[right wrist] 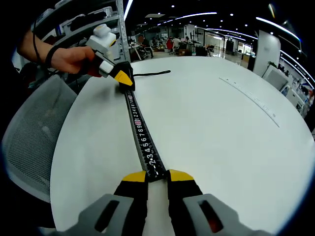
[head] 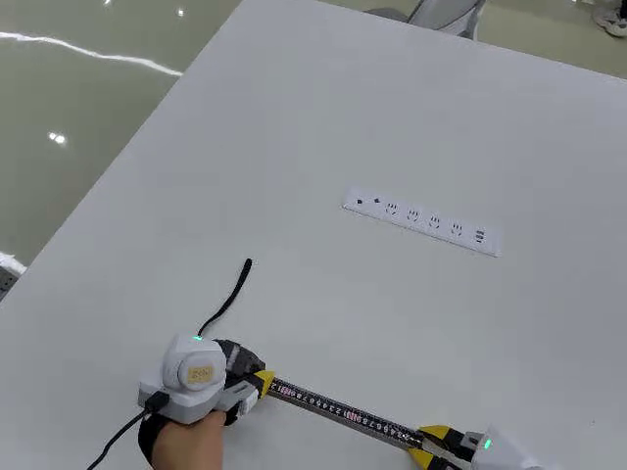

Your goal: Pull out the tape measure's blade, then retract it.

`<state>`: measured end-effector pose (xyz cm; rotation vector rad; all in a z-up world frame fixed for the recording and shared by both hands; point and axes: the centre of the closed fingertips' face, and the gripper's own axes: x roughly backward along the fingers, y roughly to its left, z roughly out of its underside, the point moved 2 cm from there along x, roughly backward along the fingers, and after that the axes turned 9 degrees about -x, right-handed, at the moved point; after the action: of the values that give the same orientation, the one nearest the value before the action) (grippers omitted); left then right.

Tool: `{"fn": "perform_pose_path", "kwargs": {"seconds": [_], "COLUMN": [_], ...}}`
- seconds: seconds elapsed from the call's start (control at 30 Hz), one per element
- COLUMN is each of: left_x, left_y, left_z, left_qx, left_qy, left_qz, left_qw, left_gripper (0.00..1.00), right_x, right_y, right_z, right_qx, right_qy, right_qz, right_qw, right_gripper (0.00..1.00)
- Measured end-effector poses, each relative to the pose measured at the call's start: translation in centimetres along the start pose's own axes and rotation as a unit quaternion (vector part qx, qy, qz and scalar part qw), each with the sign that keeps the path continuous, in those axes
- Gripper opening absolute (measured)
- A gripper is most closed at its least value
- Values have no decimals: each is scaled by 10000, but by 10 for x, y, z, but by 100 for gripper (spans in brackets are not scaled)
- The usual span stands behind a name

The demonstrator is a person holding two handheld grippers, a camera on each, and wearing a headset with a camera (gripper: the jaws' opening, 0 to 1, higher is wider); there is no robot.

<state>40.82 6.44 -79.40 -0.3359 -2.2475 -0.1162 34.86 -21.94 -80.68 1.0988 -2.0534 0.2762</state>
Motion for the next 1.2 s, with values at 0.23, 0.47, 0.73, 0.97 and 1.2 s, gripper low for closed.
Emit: {"fn": "perform_pose_path", "kwargs": {"seconds": [0.23,0.47,0.73,0.97,1.2], "left_x": [3,4,6,6,6], "left_y": [1,2,2,3,3], "left_z": [-1,-3,-3,-3,-4], "left_qx": [-218,-461,-626,-665,-648], "left_qy": [-68,-36,-78,-122,-134], "left_qz": [-197,-390,-430,-367,-339], "left_qw": [9995,9982,9971,9970,9972], "left_gripper": [68,66,65,65,65], "right_x": [0,1,1,-4,-10], "right_y": [1,3,8,15,20], "right_z": [-1,1,3,0,-8], "right_qx": [10,54,118,196,263], "right_qy": [11,26,35,14,-14], "right_qz": [22,-12,-46,-120,-179], "right_qw": [10000,10000,9999,9997,9995], "right_gripper": [14,13,14,14,14]}}
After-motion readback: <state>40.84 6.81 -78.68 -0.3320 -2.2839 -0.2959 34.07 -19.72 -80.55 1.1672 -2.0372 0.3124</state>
